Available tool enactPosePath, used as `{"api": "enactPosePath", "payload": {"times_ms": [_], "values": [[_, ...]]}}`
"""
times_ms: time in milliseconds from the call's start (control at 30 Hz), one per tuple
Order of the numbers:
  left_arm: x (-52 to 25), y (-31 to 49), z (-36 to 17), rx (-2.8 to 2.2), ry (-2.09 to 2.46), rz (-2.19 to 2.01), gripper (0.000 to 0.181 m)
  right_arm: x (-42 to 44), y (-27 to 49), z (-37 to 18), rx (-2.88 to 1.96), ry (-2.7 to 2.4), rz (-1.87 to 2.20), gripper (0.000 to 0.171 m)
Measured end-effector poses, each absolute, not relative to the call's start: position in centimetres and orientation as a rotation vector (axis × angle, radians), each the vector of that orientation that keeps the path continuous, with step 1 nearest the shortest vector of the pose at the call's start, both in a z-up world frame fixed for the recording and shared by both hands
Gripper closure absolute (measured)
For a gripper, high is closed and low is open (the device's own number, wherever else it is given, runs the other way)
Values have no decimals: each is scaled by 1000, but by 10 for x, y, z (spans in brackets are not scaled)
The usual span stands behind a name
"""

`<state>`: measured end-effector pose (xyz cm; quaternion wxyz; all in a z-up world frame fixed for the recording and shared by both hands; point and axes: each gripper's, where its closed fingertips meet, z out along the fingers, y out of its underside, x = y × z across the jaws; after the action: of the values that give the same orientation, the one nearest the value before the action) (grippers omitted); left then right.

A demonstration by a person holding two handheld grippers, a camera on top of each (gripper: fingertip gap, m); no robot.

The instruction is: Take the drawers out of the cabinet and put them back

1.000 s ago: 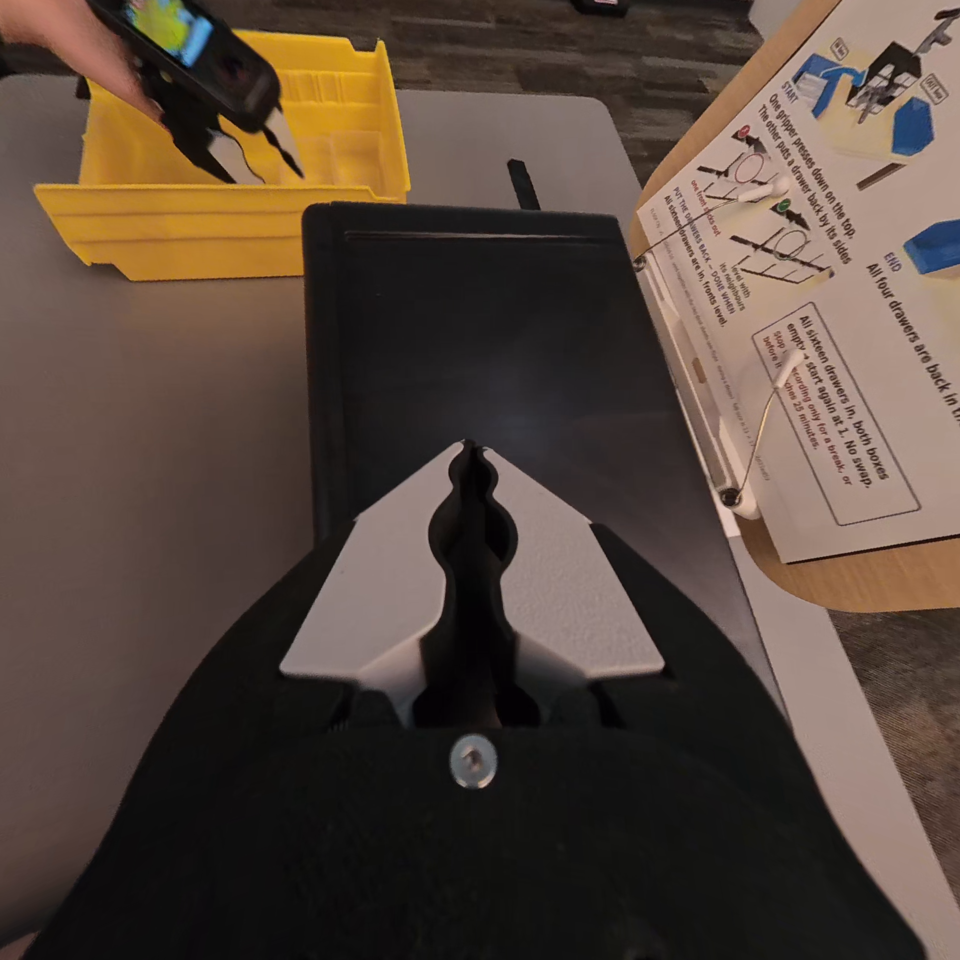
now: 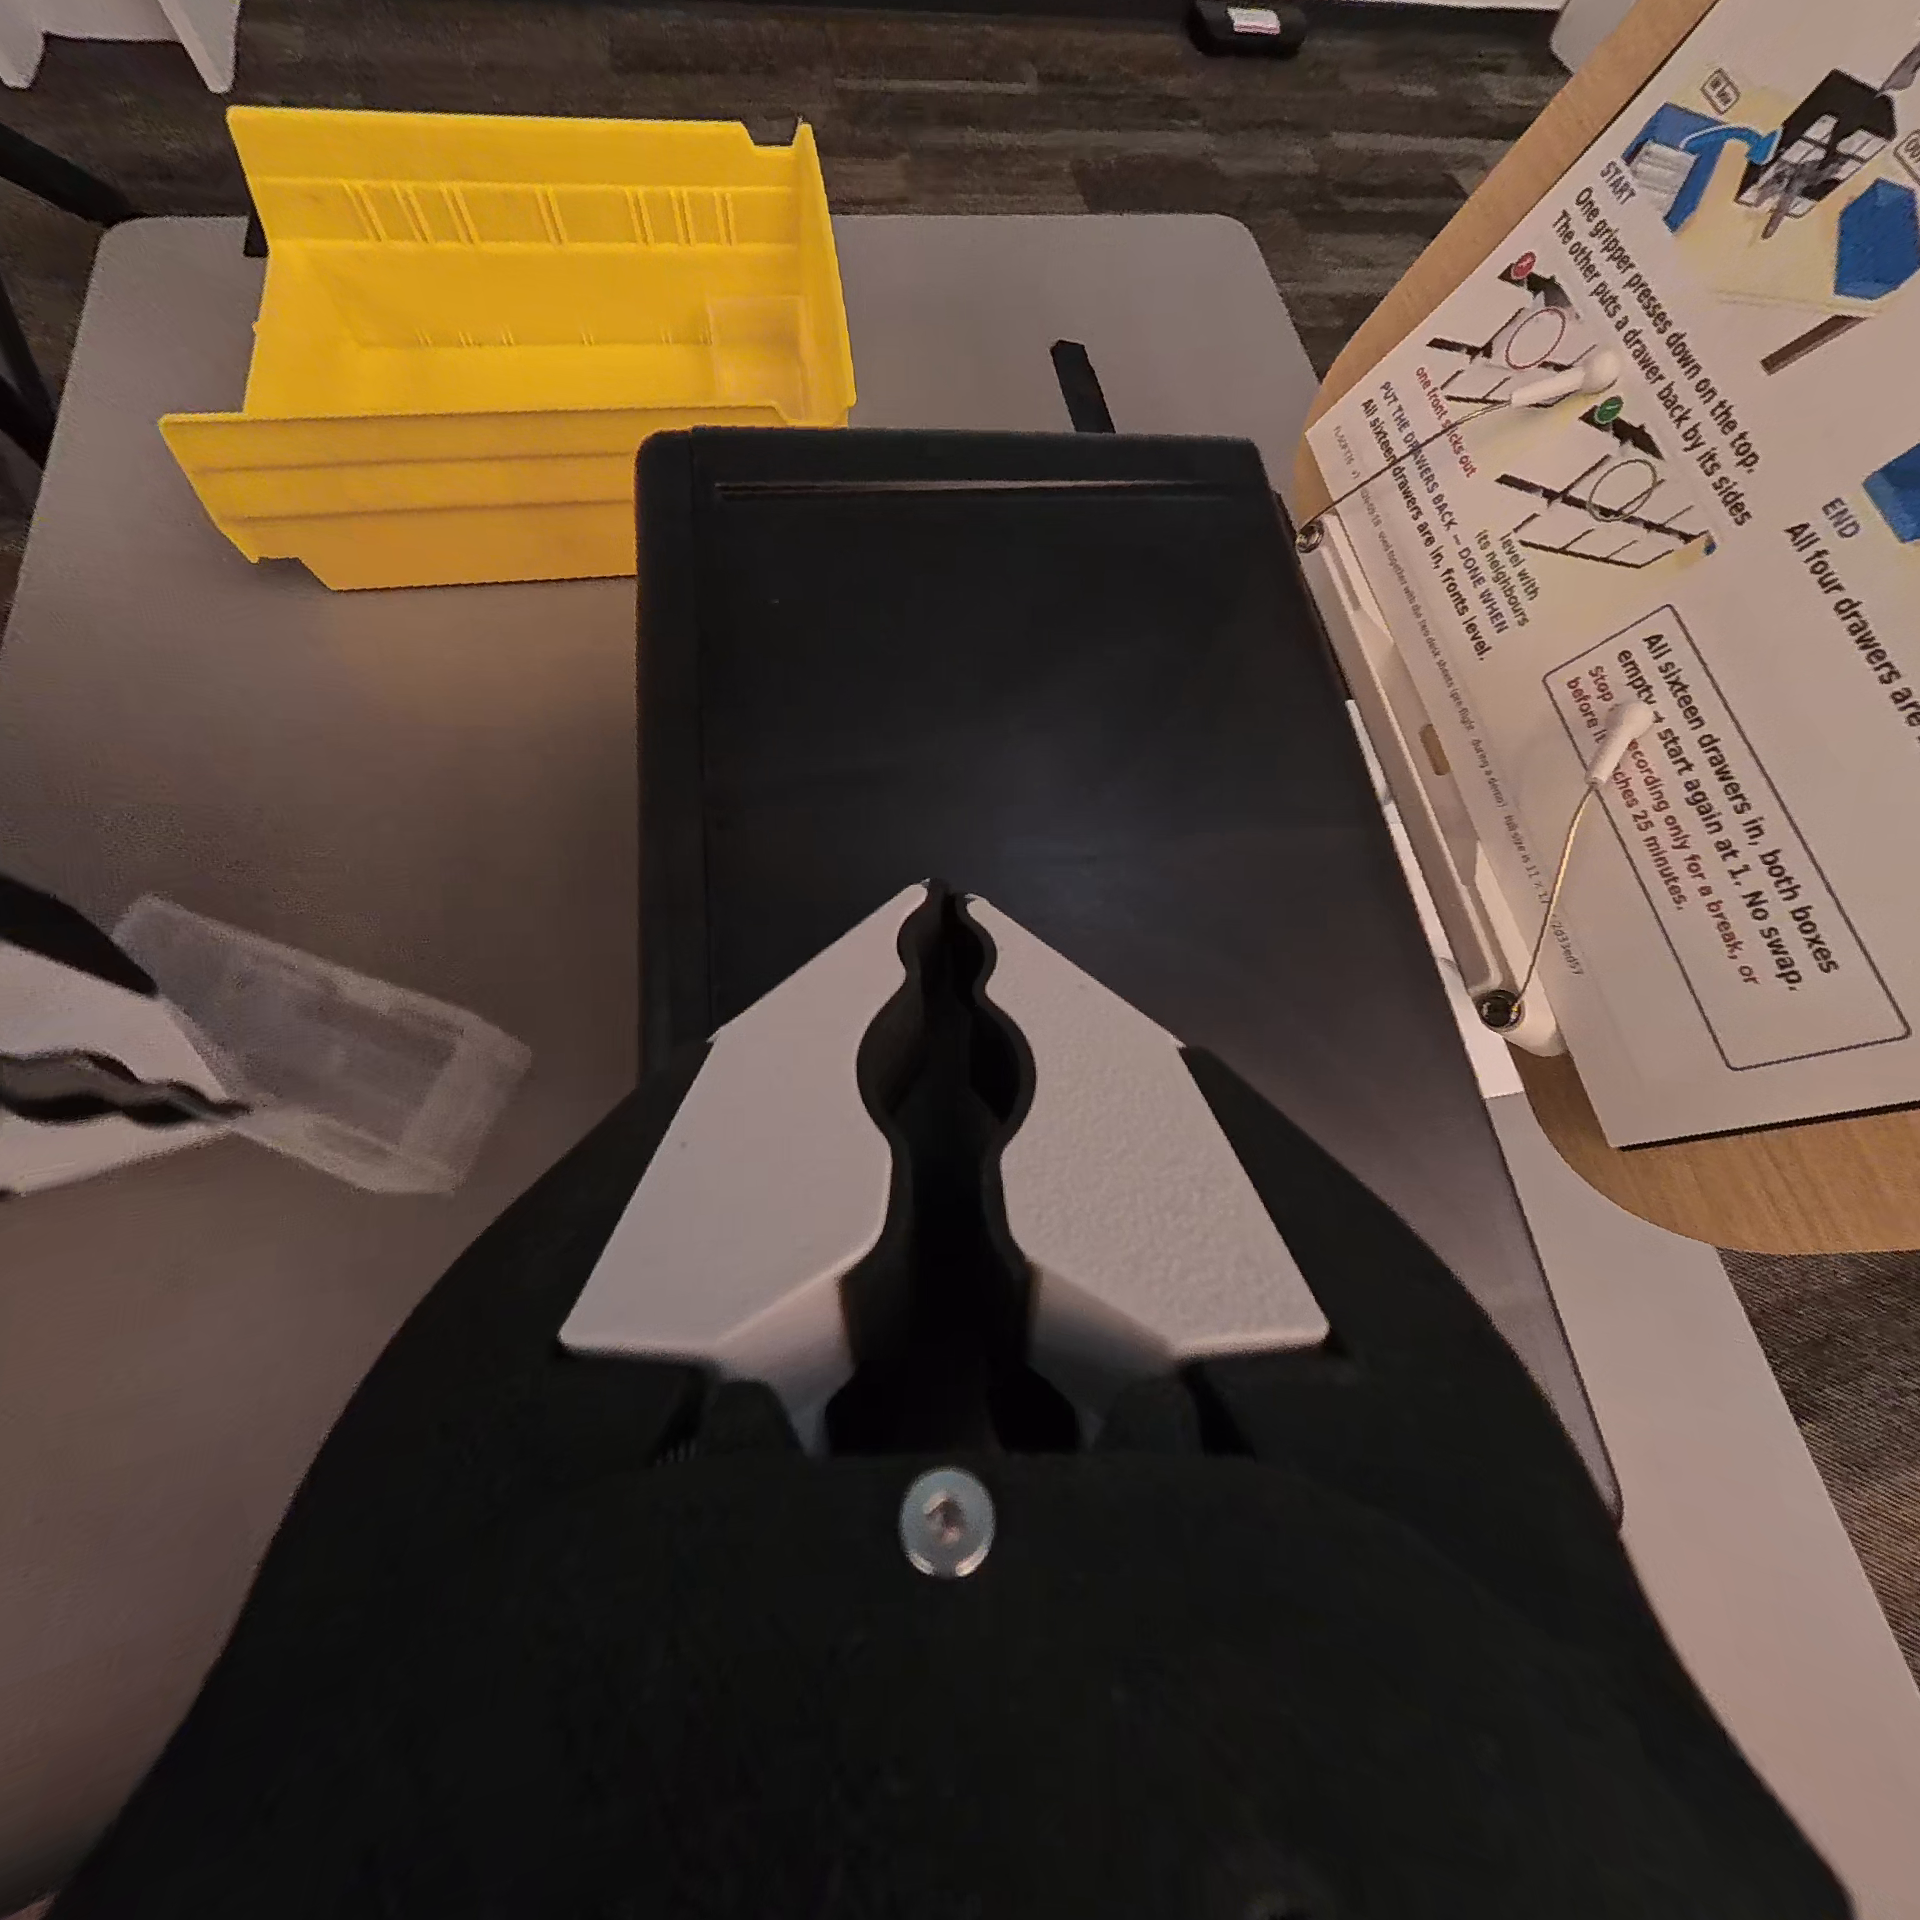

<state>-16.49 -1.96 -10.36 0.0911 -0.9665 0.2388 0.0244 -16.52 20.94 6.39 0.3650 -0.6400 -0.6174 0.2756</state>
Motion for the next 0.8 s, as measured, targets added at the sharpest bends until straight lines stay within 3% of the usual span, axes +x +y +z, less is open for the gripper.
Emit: {"api": "enactPosePath", "payload": {"times_ms": [167, 433, 600, 700, 800], "values": [[-121, -16, -135, -2979, 554, -115, 181, -165, 209, 63, -1654, -1604, 699, 171], [-98, -18, -155, -3027, 670, -142, 177, -166, 208, 63, -1650, -1604, 745, 171], [-100, -23, -139, -3002, 655, -175, 146, -166, 206, 65, -1631, -1610, 810, 171], [-100, -26, -120, -2938, 680, -154, 143, -166, 205, 65, -1614, -1616, 793, 171], [-129, -13, -112, -2821, 719, 191, 108, -166, 204, 66, -1558, -1645, 753, 171]]}}
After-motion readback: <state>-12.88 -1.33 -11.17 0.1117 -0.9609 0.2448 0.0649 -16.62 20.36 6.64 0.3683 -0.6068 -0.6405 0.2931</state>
